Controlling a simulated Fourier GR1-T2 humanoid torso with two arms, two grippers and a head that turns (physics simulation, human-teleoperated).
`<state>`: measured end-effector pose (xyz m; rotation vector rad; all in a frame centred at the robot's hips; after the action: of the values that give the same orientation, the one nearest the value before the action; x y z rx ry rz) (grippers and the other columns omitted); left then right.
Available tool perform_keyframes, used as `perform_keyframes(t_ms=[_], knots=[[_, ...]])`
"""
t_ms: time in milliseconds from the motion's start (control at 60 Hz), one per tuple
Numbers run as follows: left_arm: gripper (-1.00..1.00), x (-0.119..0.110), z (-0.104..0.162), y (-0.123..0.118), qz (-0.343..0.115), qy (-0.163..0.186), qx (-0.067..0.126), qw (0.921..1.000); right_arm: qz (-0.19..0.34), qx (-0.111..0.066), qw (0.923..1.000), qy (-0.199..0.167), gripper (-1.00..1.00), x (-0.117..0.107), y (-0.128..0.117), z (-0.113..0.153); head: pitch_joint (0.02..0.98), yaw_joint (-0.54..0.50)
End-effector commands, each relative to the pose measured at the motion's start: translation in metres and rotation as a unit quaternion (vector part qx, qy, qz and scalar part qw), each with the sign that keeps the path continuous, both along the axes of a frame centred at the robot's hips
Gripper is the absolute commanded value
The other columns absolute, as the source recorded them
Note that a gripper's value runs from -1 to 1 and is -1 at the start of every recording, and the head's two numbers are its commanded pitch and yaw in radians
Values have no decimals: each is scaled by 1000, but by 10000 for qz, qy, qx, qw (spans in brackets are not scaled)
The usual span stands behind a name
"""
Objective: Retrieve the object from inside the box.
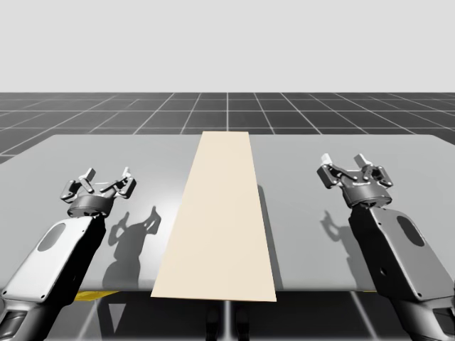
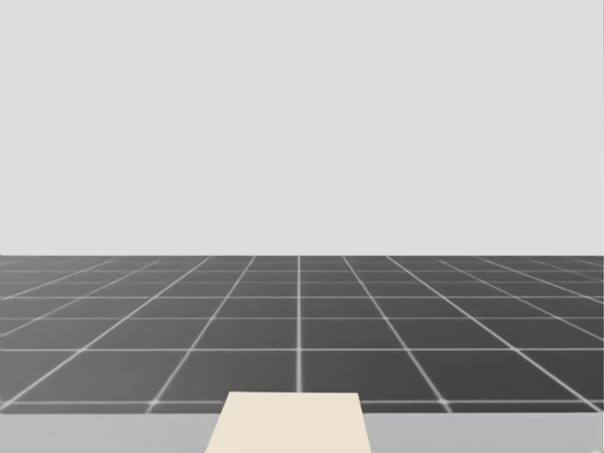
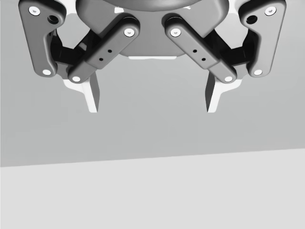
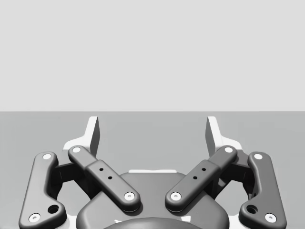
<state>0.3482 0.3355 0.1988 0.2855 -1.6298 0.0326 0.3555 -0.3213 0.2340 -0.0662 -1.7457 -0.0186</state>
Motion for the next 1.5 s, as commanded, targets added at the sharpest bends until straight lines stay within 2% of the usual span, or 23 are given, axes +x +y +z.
perform_keyframes(t_ms=[17, 67, 117, 183, 217, 283, 300, 350, 417, 517, 617, 733, 867, 900, 950, 1050, 1133, 1167, 1283, 1317, 1333, 1450, 1500], knots=[[-1000, 1, -1, 0, 5, 2, 43, 10000, 54, 29, 10000, 32, -1000, 0, 2, -2, 74, -7], [-1000, 1, -1, 0, 2, 9, 56, 10000, 148, 53, 9998, 84, -1000, -2, 4, -2, 73, -8], [-1000, 1, -2, 0, -21, 52, 70, 10000, 290, -54, 9994, 176, -1000, 0, 6, -5, 73, -7], [-1000, 2, -8, -4, -291, 418, 210, 9985, 628, -342, 9964, 462, -1000, 0, 10, -11, 76, -8], [-1000, 2, -11, -6, -458, 596, 249, 9969, 819, -386, 9943, 562, -1000, -1, 13, -12, 76, -7], [-1000, 2, -20, -13, -913, 1065, 520, 9887, 1566, -741, 9800, 982, -1000, -6, 21, -23, 77, -5], [-1000, 2, -24, -16, -1010, 1180, 653, 9857, 1770, -930, 9733, 1127, -1000, -7, 24, -28, 78, -5], [-1000, -1, -28, -21, -1286, 1385, 750, 9791, 2018, -1184, 9640, 1266, -1000, -10, 30, -35, 79, -6], [-1000, -5, -32, -29, -1621, 1521, 971, 9701, 2485, -1328, 9503, 1327, -1000, -17, 38, -39, 80, -8], [-1000, -15, -32, -42, -2340, 1523, 1111, 9538, 3166, -1506, 9285, 1223, -1000, -29, 47, -41, 80, -9], [-1000, -29, -31, -60, -3071, 1407, 1239, 9330, 3702, -1557, 9102, 1012, -1000, -40, 55, -40, 79, -7], [-1000, -42, -29, -81, -3644, 1311, 1348, 9121, 4125, -1624, 8920, 888, -1000, -48, 64, -40, 80, -10], [-1000, -52, -30, -101, -4033, 1316, 1452, 8938, 4380, -1642, 8806, 758, -1000, -53, 78, -43, 82, -18], [-1000, -55, -31, -107, -4163, 1324, 1476, 8874, 4576, -1551, 8715, 835, -1000, -54, 84, -46, 83, -20], [-1000, -58, -32, -113, -4253, 1337, 1512, 8823, 4522, -1543, 8747, 811, -1000, -56, 89, -47, 83, -20], [-1000, -59, -35, -119, -4270, 1376, 1641, 8785, 4723, -1477, 8654, 789, -1000, -60, 102, -49, 85, -23], [-1000, -59, -35, -119, -4270, 1380, 1625, 8787, 4843, -1444, 8596, 754, -1000, -62, 113, -51, 88, -20], [-1000, -59, -36, -119, -4272, 1383, 1613, 8788, 4945, -1325, 8560, 720, -1000, -64, 123, -55, 91, -22], [-1000, -60, -37, -120, -4286, 1402, 1654, 8771, 5144, -1250, 8450, 753, -1000, -59, 147, -71, 95, -24], [-1000, -60, -38, -121, -4286, 1416, 1672, 8765, 5142, -1294, 8443, 771, -1000, -55, 151, -74, 96, -27], [-1000, -60, -39, -121, -4284, 1427, 1689, 8761, 5157, -1198, 8446, 802, -1000, -54, 154, -76, 96, -30], [-1000, -60, -41, -123, -4297, 1466, 1767, 8733, 5220, -1107, 8413, 862, -1000, -42, 167, -86, 102, -37], [-1000, -59, -42, -123, -4280, 1477, 1800, 8733, 5212, -1162, 8413, 836, -1000, -39, 173, -91, 106, -37]])
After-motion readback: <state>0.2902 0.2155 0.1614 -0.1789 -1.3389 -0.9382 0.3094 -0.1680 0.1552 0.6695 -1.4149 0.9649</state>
